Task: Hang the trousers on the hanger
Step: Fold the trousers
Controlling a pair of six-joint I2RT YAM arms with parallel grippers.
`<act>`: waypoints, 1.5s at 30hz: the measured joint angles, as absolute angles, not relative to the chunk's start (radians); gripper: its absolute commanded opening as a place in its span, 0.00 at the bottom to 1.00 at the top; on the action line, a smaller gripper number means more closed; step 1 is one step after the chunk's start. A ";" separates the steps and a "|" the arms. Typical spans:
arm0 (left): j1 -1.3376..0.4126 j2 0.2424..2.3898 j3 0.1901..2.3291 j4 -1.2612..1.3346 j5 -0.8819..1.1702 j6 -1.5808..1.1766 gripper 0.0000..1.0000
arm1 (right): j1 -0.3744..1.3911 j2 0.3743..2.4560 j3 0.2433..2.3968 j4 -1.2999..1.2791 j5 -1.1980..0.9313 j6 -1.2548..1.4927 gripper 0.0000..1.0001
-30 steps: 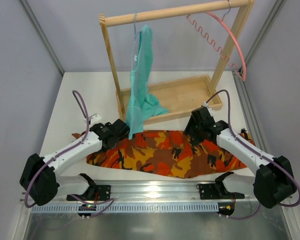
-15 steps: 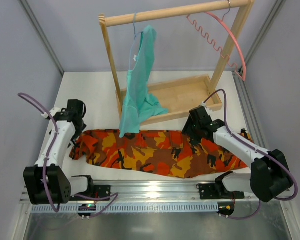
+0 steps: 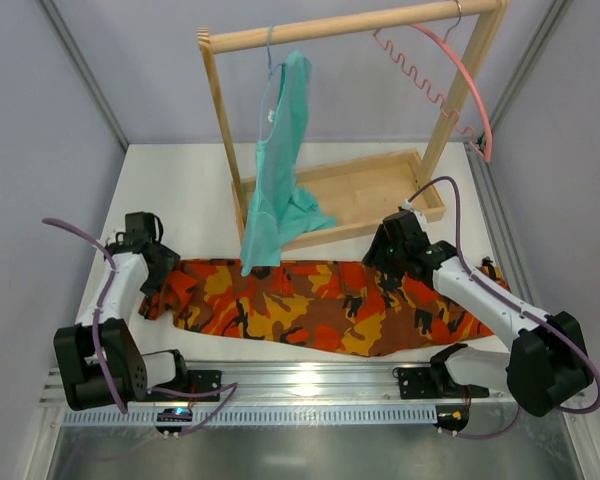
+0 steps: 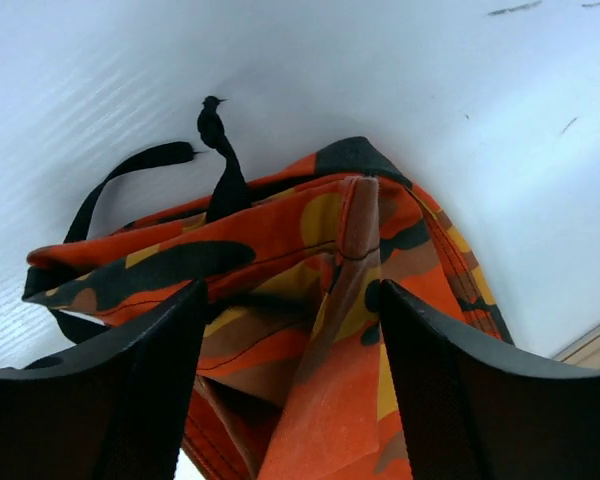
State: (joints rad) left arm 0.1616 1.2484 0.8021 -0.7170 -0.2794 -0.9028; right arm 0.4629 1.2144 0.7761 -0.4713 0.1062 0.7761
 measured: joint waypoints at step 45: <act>-0.462 1.138 0.997 -0.812 -0.378 -0.889 0.62 | 0.610 0.875 0.735 -0.462 0.026 0.661 0.55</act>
